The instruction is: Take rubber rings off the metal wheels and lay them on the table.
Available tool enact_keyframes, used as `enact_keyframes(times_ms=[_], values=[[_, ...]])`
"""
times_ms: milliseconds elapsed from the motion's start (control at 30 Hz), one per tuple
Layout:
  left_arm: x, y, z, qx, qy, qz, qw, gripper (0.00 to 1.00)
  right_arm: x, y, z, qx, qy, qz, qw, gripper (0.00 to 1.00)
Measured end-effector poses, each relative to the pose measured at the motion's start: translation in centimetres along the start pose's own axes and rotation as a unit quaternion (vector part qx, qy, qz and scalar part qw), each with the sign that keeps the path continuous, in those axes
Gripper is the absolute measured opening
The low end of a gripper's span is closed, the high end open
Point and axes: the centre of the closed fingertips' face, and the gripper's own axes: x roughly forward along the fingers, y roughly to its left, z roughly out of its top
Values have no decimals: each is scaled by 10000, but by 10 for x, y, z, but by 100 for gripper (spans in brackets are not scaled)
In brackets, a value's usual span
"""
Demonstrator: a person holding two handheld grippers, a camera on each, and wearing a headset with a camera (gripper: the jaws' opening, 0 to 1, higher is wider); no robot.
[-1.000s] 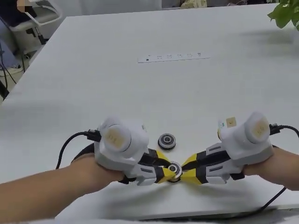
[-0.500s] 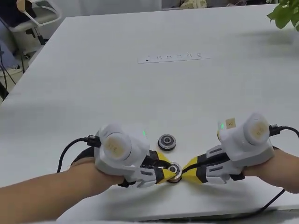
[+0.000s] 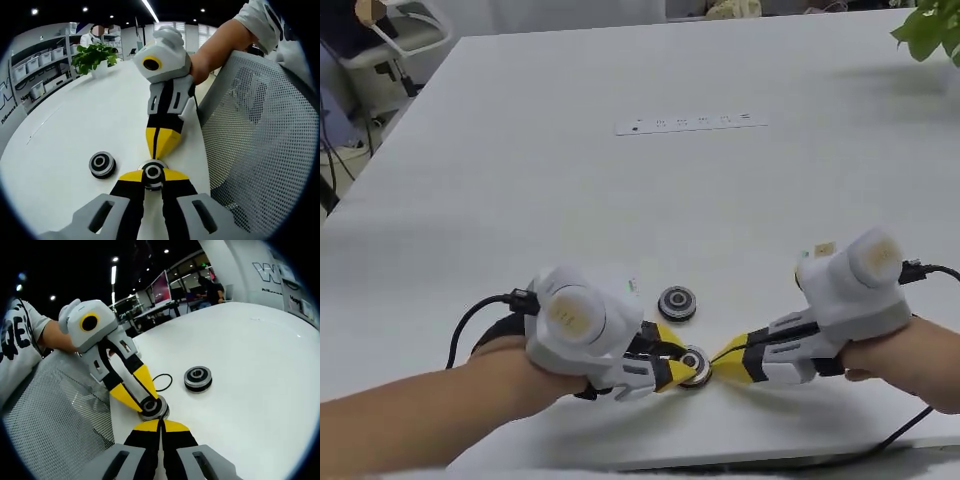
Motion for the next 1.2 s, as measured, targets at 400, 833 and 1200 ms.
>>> enact_keyframes(times_ms=[400, 833, 1200], values=[[0, 1, 0, -17, 13, 15, 10000, 7, -1, 6, 7, 361, -237, 67, 9990, 0], [0, -3, 4, -25, 48, 53, 10000, 7, 0, 14, 10, 451, -289, 124, 9985, 0], [1, 1, 0, -10, 73, 55, 10000, 7, 4, 20, 12, 389, -312, 229, 9985, 0]])
